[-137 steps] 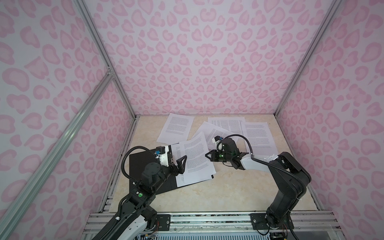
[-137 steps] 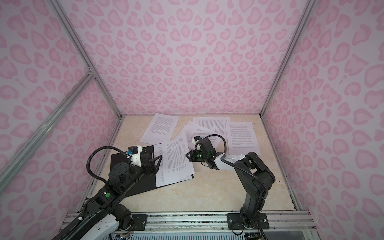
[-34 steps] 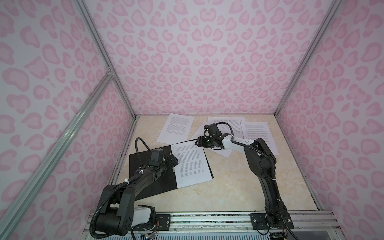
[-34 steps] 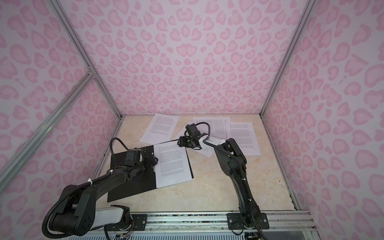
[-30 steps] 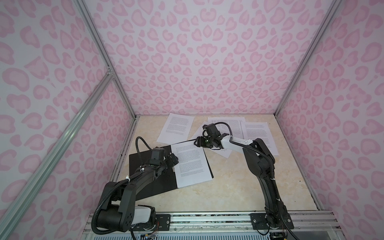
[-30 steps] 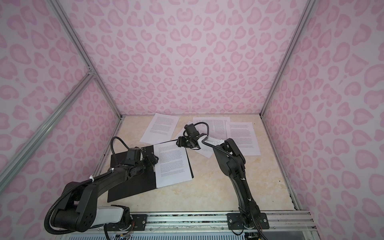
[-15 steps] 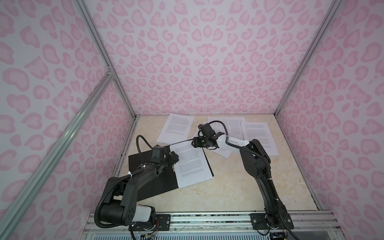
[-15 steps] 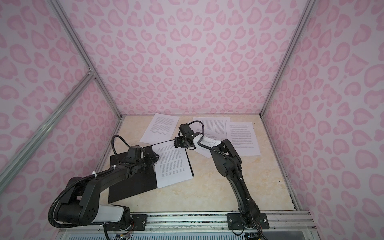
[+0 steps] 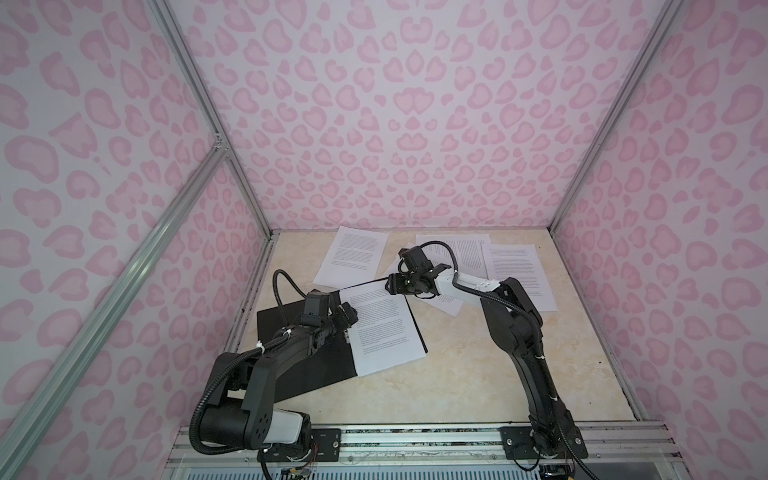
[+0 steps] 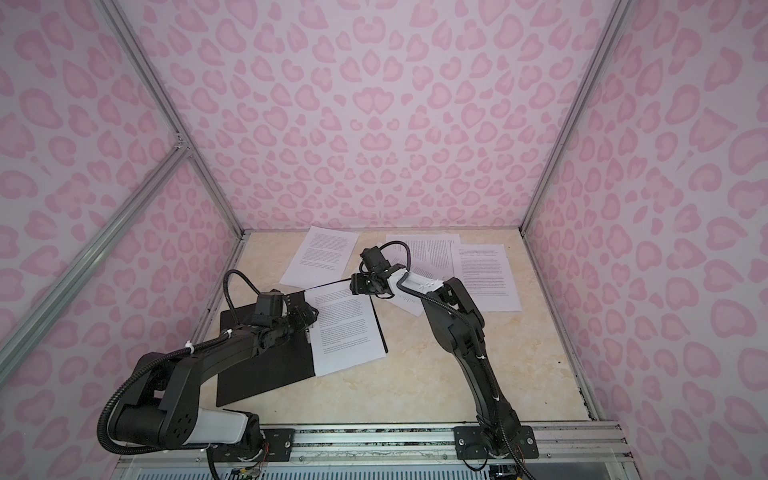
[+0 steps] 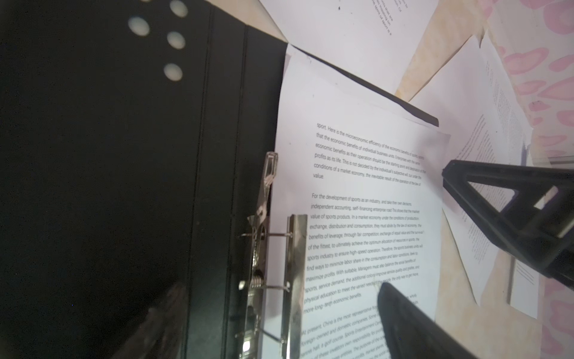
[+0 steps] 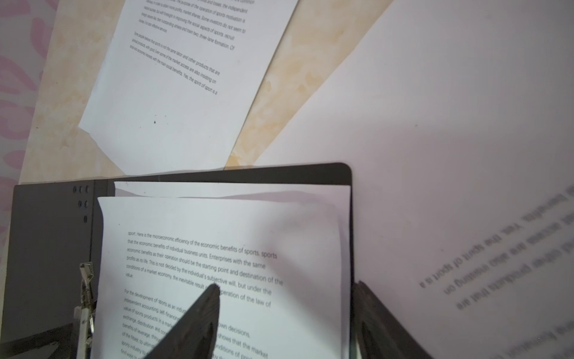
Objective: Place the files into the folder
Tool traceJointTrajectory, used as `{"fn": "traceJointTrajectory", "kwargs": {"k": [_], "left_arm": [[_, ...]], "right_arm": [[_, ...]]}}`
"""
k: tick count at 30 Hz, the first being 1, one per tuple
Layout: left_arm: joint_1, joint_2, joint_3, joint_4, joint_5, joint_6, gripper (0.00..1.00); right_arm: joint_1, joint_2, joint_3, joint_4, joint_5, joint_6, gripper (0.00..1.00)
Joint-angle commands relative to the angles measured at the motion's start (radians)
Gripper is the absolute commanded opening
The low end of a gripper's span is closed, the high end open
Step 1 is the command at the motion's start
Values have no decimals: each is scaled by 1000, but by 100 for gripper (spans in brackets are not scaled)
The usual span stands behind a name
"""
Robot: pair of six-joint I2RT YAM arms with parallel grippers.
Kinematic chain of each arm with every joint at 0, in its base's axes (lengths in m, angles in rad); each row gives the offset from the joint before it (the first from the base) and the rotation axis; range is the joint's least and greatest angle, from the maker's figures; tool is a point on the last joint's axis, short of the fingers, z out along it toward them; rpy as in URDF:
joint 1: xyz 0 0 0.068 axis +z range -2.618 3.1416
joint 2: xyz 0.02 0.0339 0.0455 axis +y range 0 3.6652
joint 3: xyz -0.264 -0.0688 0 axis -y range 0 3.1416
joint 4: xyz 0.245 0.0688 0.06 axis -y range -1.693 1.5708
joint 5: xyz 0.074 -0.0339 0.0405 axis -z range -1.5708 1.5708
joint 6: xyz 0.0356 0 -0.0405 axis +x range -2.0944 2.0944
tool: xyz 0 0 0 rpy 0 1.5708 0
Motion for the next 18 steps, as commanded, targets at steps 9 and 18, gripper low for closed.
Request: {"fn": "traceJointTrajectory", "kwargs": {"k": [9, 18], "left_arm": [[0, 40, -9, -92, 65, -4, 98], [-42, 63, -73, -17, 129, -63, 100]], "right_arm": [[14, -155, -348, 171, -46, 70, 69], [27, -280, -576, 319, -108, 145, 69]]}}
